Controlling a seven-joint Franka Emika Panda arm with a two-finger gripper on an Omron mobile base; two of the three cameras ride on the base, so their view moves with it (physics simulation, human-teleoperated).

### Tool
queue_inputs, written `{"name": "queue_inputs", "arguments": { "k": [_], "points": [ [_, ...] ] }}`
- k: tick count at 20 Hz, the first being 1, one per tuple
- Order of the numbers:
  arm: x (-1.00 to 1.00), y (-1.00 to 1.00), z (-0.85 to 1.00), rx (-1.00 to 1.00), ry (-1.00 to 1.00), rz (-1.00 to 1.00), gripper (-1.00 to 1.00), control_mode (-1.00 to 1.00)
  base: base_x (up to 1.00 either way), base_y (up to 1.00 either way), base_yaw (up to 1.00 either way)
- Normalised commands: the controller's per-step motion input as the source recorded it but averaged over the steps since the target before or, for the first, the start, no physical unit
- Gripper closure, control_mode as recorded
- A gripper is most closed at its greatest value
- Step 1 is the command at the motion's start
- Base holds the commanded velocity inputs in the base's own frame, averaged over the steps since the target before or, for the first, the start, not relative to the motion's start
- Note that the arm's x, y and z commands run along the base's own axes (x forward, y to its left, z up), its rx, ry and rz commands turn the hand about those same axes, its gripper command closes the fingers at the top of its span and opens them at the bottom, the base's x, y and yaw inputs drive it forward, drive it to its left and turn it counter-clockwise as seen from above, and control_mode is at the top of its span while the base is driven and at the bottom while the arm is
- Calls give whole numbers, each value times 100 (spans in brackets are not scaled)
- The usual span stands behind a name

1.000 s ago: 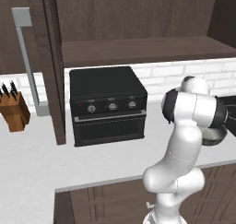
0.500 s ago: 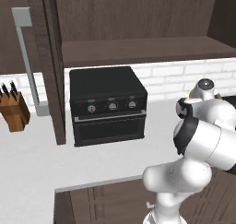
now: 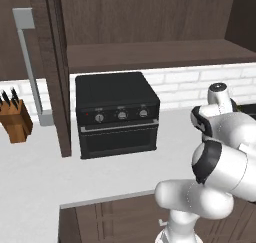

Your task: Pick up the bowls on the counter and stack them on top of one another in the open cabinet. Place the smaller bowl on top of the larger bowl.

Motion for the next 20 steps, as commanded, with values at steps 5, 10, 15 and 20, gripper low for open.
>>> {"name": "queue_inputs", "arguments": {
  "k": [5,10,15,20],
  "points": [
    [0,-20,-54,21,0,0,100,-100,0,0,0],
    [0,-30,-43,14,0,0,100,-100,0,0,0],
    [13,-5,-42,4,0,0,-100,-100,0,0,0],
    [5,7,8,0,-5,0,-100,-100,0,0,0]
  ]
}}
